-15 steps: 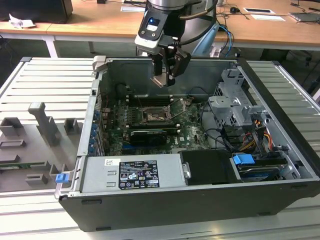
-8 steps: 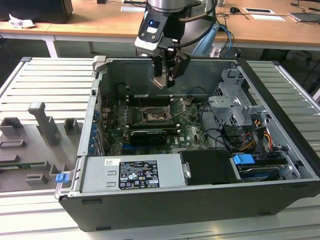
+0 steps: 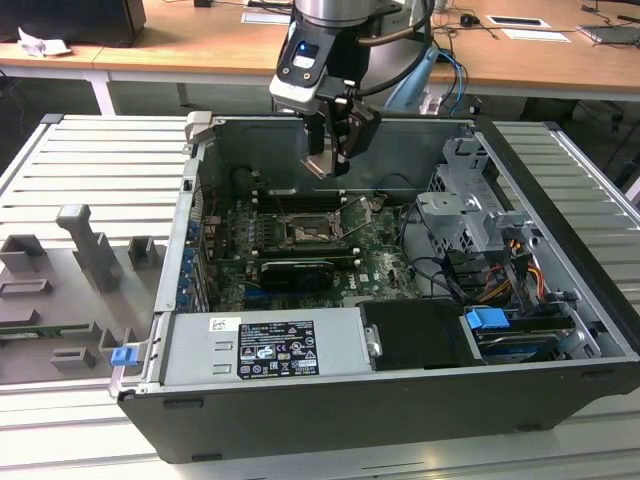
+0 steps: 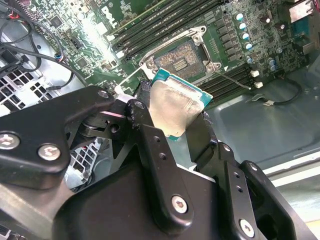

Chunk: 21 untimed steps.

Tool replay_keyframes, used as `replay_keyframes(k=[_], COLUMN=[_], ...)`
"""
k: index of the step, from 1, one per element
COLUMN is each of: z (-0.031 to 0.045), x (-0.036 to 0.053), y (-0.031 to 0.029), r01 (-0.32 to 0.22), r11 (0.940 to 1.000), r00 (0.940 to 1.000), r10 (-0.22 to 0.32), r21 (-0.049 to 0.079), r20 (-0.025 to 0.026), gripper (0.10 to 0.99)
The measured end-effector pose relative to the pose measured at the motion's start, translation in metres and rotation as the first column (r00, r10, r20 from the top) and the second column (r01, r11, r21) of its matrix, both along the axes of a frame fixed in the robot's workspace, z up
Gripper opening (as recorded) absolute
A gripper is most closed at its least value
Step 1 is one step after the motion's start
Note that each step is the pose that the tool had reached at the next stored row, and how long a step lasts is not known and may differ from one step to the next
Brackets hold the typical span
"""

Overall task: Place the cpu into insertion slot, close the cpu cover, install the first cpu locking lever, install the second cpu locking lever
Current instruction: 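Place the cpu into insertion slot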

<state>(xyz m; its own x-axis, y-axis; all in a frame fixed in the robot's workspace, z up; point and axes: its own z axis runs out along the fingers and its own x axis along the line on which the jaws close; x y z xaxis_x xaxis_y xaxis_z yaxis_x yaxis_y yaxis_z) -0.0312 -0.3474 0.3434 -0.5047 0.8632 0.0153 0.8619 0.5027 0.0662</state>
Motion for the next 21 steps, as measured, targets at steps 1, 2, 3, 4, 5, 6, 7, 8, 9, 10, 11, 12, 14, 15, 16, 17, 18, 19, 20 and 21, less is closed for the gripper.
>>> replay_keyframes(k=[1,2,3,4,5,6,7,8,9,10,11,12,14,15,16,17,18,19,20,21], z=[-0.0002,-0.0004,-0.0006,-0.0008,-0.0010,-0.0012,-0.0015,-0.0016,-0.0018,-0.0020,-0.0022,-0.0024,-0.0028,-0.0031,-0.0036,-0.0039,-0.0041,-0.0045,-0.0049,-0.0052], x=[0.0000,0.0000,0.0000,0.0000,0.0000,0.0000,0.0000,0.0000,0.0000,0.0000,0.0000,0.0000,0.0000,0.0000,0.0000,0.0000,0.0000,0.0000,0.0000,0.0000], y=[0.0000,0.0000,0.0000,0.0000,0.0000,0.0000,0.0000,0.0000,0.0000,0.0000,0.0000,0.0000,0.0000,0.0000,0.0000,0.0000,0.0000,0.0000,0.0000,0.0000], r01=[0.000,0.001,0.001,0.001,0.002,0.002,0.003,0.003,0.004,0.004,0.005,0.005,0.006,0.008,0.009,0.010,0.012,0.016,0.022,0.026], r11=[1.0000,1.0000,1.0000,1.0000,1.0000,1.0000,1.0000,1.0000,1.0000,1.0000,1.0000,1.0000,1.0000,1.0000,1.0000,0.9999,0.9999,0.9999,0.9998,0.9997], r00=[1.0000,1.0000,1.0000,1.0000,1.0000,1.0000,1.0000,1.0000,1.0000,1.0000,1.0000,1.0000,1.0000,1.0000,1.0000,0.9999,0.9999,0.9999,0.9998,0.9997], r10=[0.000,-0.001,-0.001,-0.001,-0.002,-0.002,-0.003,-0.003,-0.004,-0.004,-0.005,-0.005,-0.006,-0.008,-0.009,-0.010,-0.012,-0.016,-0.022,-0.026], r21=[0.000,0.000,0.000,0.000,0.000,0.000,0.000,0.000,0.000,0.000,0.000,0.000,0.000,0.000,0.000,0.000,0.000,-0.001,-0.001,-0.001], r20=[0.0000,0.0000,0.0000,0.0000,0.0000,0.0000,0.0000,0.0000,0.0000,0.0000,0.0000,0.0000,0.0000,0.0000,0.0000,0.0001,0.0000,0.0001,0.0000,0.0000], gripper=[0.529,0.529,0.529,0.529,0.529,0.529,0.529,0.529,0.529,0.529,0.529,0.529,0.529,0.529,0.529,0.529,0.529,0.529,0.529,0.529])
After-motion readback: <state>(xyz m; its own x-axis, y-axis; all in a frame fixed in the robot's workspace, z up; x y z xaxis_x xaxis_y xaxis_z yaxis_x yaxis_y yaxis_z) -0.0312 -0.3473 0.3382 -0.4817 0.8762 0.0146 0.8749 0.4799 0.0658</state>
